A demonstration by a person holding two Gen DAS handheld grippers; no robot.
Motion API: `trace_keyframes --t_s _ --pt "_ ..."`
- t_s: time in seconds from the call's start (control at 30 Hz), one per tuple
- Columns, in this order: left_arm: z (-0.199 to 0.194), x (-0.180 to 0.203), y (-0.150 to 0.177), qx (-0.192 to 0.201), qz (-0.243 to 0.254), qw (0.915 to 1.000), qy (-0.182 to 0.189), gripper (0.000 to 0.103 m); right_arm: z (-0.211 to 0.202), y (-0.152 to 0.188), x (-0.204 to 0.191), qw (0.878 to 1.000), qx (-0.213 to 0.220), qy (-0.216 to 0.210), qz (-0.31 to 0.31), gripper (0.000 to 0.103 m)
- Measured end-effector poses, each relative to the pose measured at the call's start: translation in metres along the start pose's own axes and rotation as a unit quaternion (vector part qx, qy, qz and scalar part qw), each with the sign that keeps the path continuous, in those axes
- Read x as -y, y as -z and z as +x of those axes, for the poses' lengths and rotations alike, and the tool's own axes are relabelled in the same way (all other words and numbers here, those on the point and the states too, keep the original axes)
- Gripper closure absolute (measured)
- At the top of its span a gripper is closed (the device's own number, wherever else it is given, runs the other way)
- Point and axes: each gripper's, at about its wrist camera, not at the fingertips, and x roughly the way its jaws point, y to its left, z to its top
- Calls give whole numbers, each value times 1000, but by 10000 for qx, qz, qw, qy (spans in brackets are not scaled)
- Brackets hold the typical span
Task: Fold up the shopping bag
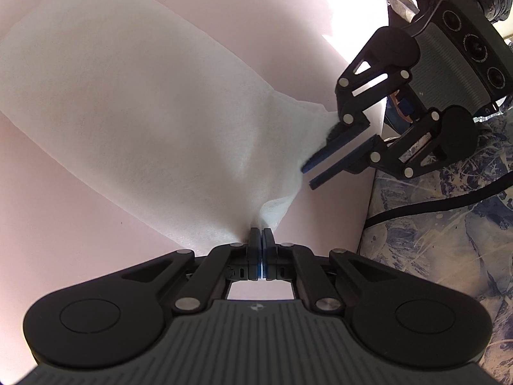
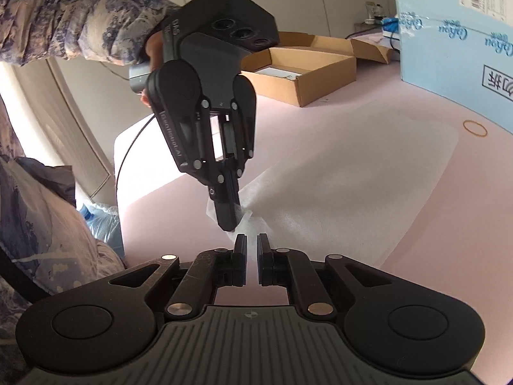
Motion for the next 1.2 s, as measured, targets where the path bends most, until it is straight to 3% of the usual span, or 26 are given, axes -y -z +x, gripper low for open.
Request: trace_keyframes --t_s 0.23,0.5,0.73,0.83,0.9,0.97,1.1,1.2 --pt "-6 -2 5 132 -132 9998 -14 102 -8 11 27 9955 20 376 869 97" --pt "-13 -9 16 364 -530 9979 83 102 -16 25 10 9969 22 783 13 98" --pt "-32 -22 42 786 -1187 9898 -53 100 -13 27 10 9960 -65 866 -196 99" --pt "-42 -21 60 1061 -1468 9831 -257 90 -12 26 9 9957 -90 890 -235 98" --pt "-47 -12 70 1316 -1568 9776 -489 72 -10 25 10 9960 -87 867 -219 98" --pt "-56 4 81 1866 -1682 9643 -838 67 -11 26 11 9962 -76 841 -199 98" --pt "-68 53 91 3063 -1579 9346 -881 69 -12 27 13 9969 -46 784 -76 98" --pt "-56 80 86 3447 -1673 9183 -993 78 -12 26 11 9967 -48 804 -38 98"
